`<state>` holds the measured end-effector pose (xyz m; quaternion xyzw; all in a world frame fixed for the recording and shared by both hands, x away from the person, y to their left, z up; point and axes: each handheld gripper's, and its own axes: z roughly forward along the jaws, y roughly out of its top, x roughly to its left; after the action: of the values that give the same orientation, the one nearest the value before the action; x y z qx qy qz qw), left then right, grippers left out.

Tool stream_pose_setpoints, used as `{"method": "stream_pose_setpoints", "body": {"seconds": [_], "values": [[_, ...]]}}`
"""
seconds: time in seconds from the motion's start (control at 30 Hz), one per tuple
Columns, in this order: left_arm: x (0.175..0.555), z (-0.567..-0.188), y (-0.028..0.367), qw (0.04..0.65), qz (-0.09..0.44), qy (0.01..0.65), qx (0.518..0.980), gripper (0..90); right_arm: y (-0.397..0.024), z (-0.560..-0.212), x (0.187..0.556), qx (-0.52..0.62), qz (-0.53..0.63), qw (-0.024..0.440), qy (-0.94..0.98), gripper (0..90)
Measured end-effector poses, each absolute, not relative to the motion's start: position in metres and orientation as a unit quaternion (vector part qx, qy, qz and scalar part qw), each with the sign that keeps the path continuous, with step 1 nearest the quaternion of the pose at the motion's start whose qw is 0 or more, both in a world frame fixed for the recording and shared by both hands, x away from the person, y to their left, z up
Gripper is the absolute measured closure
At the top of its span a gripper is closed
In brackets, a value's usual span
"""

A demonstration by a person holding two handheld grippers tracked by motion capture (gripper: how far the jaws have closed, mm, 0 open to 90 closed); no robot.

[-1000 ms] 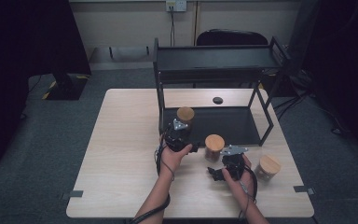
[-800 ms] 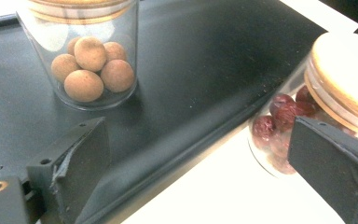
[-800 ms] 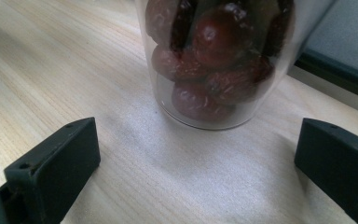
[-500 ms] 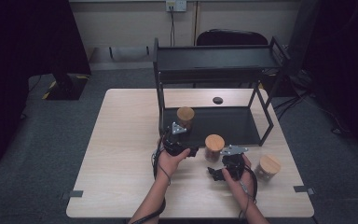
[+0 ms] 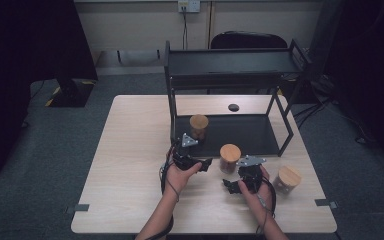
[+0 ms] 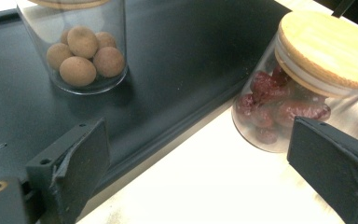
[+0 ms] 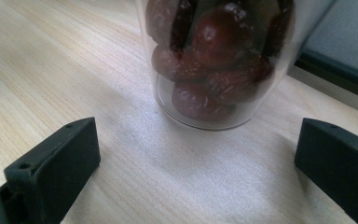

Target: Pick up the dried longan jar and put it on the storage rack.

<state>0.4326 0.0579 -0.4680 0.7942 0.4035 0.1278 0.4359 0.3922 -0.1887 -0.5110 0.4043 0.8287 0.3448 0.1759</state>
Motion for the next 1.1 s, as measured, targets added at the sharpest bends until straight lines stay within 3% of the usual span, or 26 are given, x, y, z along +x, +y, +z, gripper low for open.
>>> {"method": "stream_pose_setpoints", "body": {"seconds": [1.1], "values": [[0.418,-0.471,0.085,0.435,0.126,0.405,0.794,5.6,-0.189,-0.511,0.392,0.404,0.345,0.176,0.829,0.0]]}}
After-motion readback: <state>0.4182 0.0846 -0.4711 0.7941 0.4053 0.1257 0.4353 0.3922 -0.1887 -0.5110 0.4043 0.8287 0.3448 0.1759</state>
